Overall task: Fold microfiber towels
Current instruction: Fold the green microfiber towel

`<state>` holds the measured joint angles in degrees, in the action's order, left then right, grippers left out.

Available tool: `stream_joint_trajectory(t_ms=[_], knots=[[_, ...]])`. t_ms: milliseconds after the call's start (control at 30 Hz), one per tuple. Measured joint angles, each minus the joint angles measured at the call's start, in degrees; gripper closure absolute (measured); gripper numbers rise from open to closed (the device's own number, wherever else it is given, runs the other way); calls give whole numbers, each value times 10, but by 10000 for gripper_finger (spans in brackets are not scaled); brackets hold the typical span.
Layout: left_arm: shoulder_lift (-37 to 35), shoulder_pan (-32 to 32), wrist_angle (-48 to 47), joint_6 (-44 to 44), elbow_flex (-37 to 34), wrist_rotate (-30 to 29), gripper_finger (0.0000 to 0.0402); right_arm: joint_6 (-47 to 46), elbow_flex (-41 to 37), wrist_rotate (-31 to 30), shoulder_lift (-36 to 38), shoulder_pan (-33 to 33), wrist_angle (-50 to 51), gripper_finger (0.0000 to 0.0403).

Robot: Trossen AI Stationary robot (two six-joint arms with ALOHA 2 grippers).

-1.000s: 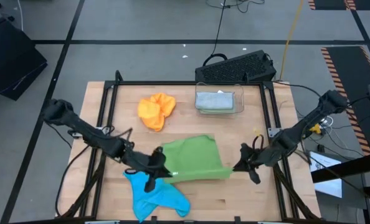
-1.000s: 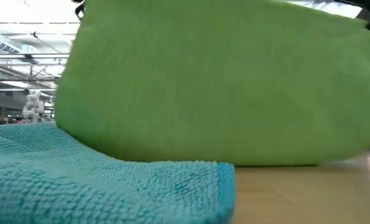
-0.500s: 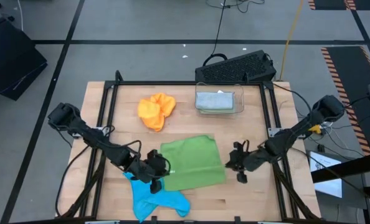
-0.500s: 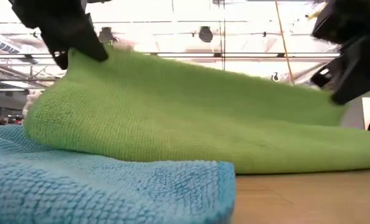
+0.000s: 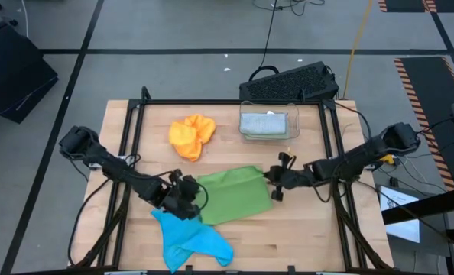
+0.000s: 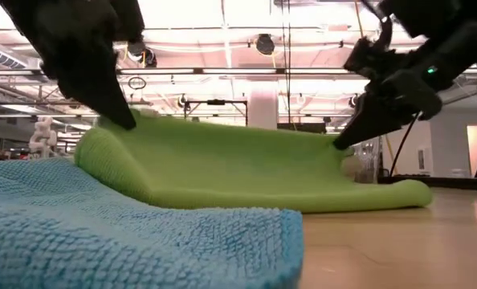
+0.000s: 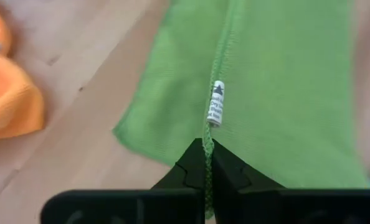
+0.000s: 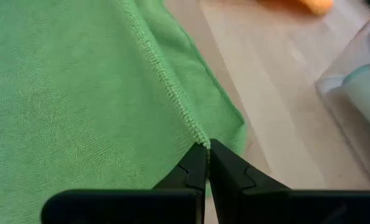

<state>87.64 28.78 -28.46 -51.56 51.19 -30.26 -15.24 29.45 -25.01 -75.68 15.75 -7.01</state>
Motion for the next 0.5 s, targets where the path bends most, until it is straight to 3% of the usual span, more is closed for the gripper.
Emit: stream_joint_trajectory(t_ms=[200, 500], knots=[[14, -29, 38, 13, -37, 17, 379, -4, 0, 72, -10, -42, 5, 399], [14, -62, 66, 39, -62, 22, 395, 14, 0, 71, -37, -72, -1, 399]])
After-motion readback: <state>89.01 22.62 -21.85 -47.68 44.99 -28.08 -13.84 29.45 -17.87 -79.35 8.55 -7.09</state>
